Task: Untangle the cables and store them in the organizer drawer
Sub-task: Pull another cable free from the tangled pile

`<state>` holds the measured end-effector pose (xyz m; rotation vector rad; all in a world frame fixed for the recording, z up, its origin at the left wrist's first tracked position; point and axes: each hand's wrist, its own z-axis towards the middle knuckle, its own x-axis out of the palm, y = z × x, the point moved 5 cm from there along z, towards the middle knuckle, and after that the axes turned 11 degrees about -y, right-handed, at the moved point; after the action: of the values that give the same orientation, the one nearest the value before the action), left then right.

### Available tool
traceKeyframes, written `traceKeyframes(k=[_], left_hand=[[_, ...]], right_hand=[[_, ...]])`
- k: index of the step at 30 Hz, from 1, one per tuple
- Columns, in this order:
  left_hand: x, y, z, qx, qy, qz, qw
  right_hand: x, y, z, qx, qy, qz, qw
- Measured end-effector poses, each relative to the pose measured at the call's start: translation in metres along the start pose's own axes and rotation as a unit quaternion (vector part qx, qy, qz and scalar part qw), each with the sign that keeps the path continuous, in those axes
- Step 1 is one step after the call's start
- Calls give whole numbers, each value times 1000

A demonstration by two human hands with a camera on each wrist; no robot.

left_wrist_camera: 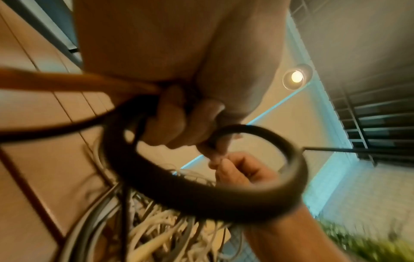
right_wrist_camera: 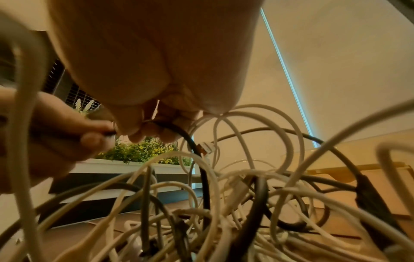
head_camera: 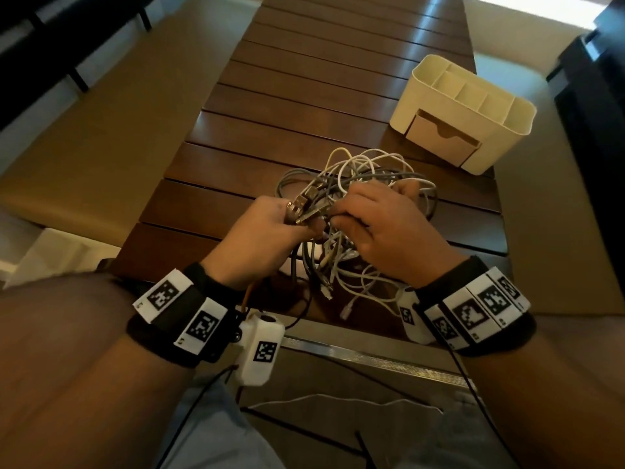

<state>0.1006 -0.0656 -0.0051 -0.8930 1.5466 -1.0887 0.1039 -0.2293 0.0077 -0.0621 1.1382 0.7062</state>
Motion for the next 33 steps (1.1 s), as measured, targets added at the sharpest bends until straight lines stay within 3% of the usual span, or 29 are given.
traceKeyframes(k=[3,6,9,14,17,19,21,24,26,28,31,33], left_hand=[[-17,-6,0,17,-26,-166,986],[-45,5,8,1,-49,-295,954],[-49,13,10,-4,-45,-256,966],[-30,9,7,3,-30,-207,978],[-25,7,6,12,-29,-202,979],[-22,4,3,33,-11,-207,978],[-21,-2,1,52,2,-236,970],[-37,-1,3,20,-35,-316,948],[-48,5,6,-5,-77,-286,955],[-49,13,8,-25,-106,-165,980],[-39,26,9,-53,-88,16,995],[-32,27,7,-49,-66,40,996]], right_hand=[[-6,-13,1,37,-11,-22,999],[-14,-48,-1,124,31,-92,987],[-19,-62,-4,170,36,-115,978],[-39,-24,3,117,-108,-74,984],[-46,8,12,59,-143,18,988],[-36,22,13,71,-101,128,984],[-14,22,7,135,-11,192,972],[8,0,-5,227,68,187,953],[6,-15,-7,253,64,168,951],[-4,-23,-4,282,19,213,935],[-27,-29,3,274,-71,278,918],[-35,-31,5,251,-86,283,922]])
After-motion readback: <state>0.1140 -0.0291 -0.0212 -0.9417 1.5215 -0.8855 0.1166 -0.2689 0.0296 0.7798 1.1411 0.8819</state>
